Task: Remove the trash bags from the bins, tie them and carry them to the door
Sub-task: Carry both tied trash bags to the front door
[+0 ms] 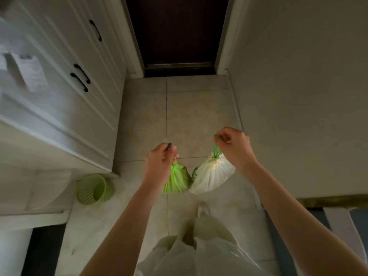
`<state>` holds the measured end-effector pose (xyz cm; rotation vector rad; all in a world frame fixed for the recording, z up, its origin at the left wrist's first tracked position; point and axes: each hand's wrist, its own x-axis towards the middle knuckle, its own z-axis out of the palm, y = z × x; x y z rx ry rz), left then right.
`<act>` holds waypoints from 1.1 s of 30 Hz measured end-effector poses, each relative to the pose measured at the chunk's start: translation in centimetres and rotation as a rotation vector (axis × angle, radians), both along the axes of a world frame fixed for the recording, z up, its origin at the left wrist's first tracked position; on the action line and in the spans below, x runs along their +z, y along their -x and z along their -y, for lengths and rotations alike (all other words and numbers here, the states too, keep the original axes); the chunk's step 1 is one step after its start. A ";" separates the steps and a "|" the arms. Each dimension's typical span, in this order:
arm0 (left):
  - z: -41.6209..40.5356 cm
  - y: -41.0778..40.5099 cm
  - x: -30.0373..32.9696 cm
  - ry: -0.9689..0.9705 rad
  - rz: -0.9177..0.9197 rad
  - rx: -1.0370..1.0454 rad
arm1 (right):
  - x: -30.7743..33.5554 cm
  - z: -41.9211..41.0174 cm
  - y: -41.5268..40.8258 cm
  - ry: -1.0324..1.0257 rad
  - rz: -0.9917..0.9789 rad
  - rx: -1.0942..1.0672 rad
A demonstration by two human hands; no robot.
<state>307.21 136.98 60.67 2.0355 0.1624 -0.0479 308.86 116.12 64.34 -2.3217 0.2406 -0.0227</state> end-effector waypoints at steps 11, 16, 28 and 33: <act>-0.5 -22.9 -0.6 -0.001 -0.026 0.141 | -2.0 -0.8 -23.6 0.013 0.077 0.159; -1.4 -32.5 -1.0 -0.025 -0.055 0.168 | -2.5 -0.7 -34.2 0.003 0.072 0.223; -4.6 -56.4 -1.9 -0.029 -0.041 0.169 | -3.4 -3.7 -59.0 -0.007 0.085 0.220; -6.0 -65.8 -1.7 -0.019 -0.060 0.145 | -3.3 -4.8 -68.2 0.008 0.045 0.193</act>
